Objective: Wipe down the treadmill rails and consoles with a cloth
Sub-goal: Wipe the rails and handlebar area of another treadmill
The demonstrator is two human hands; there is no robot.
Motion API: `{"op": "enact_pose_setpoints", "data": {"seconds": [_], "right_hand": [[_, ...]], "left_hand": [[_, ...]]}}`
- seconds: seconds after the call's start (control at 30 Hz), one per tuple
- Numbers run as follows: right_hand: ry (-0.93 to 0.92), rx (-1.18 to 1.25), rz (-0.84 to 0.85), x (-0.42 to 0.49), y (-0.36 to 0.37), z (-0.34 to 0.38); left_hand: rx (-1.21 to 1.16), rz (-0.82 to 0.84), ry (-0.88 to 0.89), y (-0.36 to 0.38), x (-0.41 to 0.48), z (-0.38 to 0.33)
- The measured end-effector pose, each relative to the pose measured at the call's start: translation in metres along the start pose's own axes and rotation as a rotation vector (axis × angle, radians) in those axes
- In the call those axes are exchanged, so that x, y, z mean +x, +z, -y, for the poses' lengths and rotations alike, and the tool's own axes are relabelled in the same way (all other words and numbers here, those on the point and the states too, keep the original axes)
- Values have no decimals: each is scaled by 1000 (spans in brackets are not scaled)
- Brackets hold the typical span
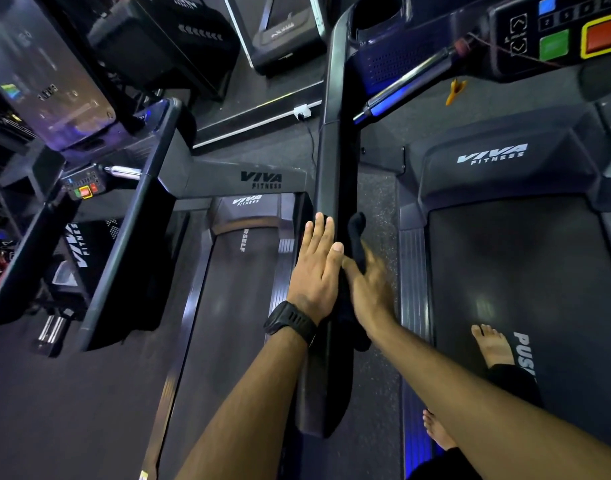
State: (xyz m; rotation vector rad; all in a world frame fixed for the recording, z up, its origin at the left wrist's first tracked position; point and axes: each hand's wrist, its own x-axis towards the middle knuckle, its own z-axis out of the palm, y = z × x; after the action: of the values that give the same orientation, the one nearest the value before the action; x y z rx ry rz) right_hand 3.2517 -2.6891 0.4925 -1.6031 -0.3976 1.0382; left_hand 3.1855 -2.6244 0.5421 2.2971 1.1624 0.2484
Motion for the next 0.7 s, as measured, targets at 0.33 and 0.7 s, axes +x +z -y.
{"op": "enact_pose_setpoints", "data": {"seconds": [0.33,0.7], "right_hand": [[-25,11,-32,-10,1,-3],[-63,79,-69,-21,5,-4]], "left_hand": [[-17,1,6,1,-2,1],[-28,6,9,1,-9,3]]}}
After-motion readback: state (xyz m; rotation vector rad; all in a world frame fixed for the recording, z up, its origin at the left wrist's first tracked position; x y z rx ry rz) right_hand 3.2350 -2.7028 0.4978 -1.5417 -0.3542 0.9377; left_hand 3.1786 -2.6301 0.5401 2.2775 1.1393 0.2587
